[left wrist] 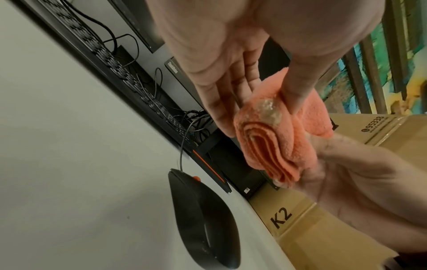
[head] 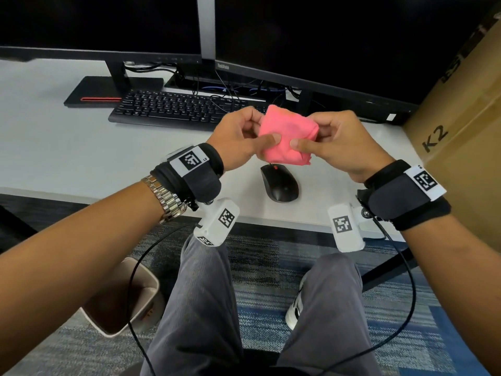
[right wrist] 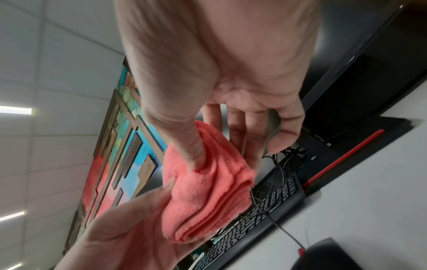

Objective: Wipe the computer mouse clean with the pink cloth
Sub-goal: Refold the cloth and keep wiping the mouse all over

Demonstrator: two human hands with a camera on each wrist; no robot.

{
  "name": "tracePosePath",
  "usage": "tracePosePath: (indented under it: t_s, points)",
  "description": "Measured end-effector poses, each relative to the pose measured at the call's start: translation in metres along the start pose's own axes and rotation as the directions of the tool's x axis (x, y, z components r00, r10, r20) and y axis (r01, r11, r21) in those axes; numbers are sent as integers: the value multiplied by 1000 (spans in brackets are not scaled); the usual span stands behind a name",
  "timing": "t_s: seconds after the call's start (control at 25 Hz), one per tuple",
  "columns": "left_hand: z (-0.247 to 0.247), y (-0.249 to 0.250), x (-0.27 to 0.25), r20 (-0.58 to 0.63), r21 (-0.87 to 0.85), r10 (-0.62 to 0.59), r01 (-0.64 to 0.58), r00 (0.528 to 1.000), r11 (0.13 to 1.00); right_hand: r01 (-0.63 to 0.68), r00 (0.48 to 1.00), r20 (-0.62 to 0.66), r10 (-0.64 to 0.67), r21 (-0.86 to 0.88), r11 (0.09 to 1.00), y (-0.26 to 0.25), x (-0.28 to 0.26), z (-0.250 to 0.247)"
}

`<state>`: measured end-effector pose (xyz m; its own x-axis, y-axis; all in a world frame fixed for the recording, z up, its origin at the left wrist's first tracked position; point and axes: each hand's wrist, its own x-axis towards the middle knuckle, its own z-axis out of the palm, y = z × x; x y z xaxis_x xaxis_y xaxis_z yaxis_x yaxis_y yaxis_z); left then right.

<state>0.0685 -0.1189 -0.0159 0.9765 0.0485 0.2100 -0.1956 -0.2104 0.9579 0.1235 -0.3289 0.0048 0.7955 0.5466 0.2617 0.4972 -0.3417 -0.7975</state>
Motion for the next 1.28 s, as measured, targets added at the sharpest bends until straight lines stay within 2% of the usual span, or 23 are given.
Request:
tracePosePath:
  t_s: [0.12, 0.24, 0.36, 0.48, 0.6, 0.68, 0.76, 0.88, 0.96, 1.04, 1.12, 1.16, 1.28]
  points:
    - [-4, -2, 1, -34, -27, -25, 24, 999, 999, -19, 1000, -17, 19, 27, 999, -1, 3, 8]
    - [-12, -1, 2, -42, -100, -64, 59, 997, 993, -59, 998, 34, 57, 60, 996, -7, 3, 9]
    - [-30, 3, 3, -43, -124, -139, 132, 989, 983, -89, 996, -19, 90, 52, 995, -7, 7, 3]
    - [-54, 3, 2, -19, -85, -214, 211, 977, 974, -132, 989, -59, 132, 3, 991, 0, 10, -1]
    - [-66, -5, 3, -59, 1, -236, 237, 970, 972, -165, 986, -25, 164, -61, 984, 6, 11, 3]
    - [-67, -12, 7, -93, 20, -235, 237, 968, 971, -185, 983, -9, 185, -123, 975, 9, 13, 9]
    - [-62, -18, 10, -99, 28, -256, 260, 962, 965, -239, 969, 0, 248, -257, 936, 11, 16, 19]
    - [-51, -22, 15, -41, 41, -309, 310, 950, 950, -316, 921, 39, 388, -508, 801, 13, 14, 37]
    - [-44, -21, 13, -18, 53, -304, 304, 953, 951, -280, 943, 15, 333, -506, 815, 11, 12, 44]
    - [-43, -20, 11, -52, 79, -249, 253, 967, 964, -176, 982, -12, 187, -398, 900, 5, 13, 43]
    - [-44, -18, 9, -86, 91, -168, 176, 982, 980, -70, 997, 4, 73, -253, 965, -4, 15, 39]
    - [-43, -15, 8, -87, 84, -135, 142, 987, 986, -16, 999, 24, 21, -224, 975, -6, 15, 36]
    - [-39, -9, 2, -32, 38, -58, 59, 998, 998, 143, 988, 97, -118, -319, 937, -10, 20, 33]
